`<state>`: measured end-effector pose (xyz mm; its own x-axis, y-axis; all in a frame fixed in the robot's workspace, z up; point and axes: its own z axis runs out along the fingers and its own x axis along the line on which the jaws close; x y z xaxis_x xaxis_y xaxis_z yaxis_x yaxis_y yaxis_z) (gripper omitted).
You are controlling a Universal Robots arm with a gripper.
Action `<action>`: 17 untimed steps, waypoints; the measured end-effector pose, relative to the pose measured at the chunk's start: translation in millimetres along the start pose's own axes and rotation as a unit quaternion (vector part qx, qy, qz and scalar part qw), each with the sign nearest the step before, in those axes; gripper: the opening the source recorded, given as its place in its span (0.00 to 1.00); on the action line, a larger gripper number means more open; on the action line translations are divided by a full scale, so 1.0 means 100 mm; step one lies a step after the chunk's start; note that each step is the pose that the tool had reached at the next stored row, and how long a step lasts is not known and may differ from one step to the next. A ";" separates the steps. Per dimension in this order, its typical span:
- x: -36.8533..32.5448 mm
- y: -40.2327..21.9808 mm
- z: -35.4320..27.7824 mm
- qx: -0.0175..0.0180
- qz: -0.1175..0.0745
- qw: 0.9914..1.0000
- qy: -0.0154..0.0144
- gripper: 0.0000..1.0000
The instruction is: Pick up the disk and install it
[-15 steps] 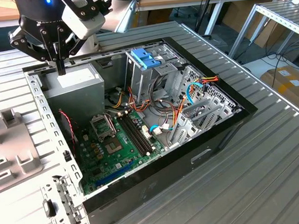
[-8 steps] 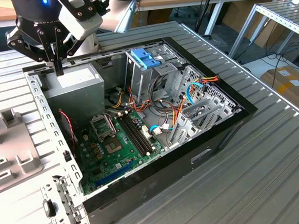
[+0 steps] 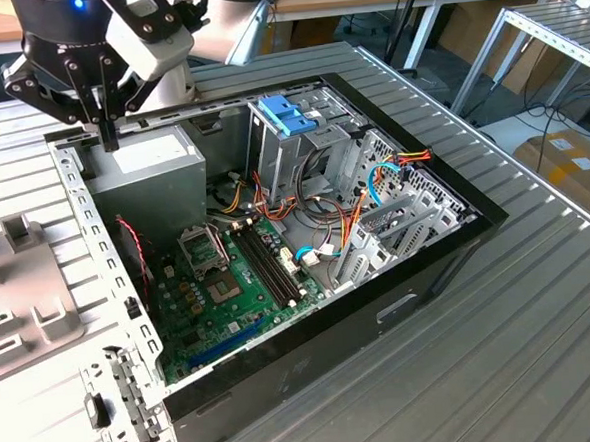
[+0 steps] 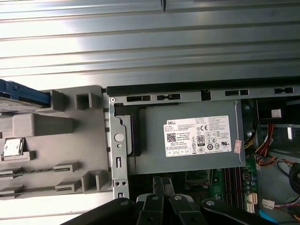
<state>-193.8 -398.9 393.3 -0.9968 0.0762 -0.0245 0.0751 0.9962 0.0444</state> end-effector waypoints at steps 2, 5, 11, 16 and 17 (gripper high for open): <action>0.019 -0.001 0.000 0.000 0.000 1.000 0.000 0.11; 0.047 -0.003 -0.001 0.000 0.000 1.000 0.000 0.11; 0.088 -0.007 -0.003 0.000 0.000 1.000 0.000 0.11; 0.116 -0.009 -0.003 0.000 0.000 1.000 0.000 0.11; 0.125 -0.009 -0.004 0.000 0.000 1.000 0.000 0.11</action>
<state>-206.4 -398.9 393.3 -0.9968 0.0762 -0.0245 0.0751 0.9962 0.0443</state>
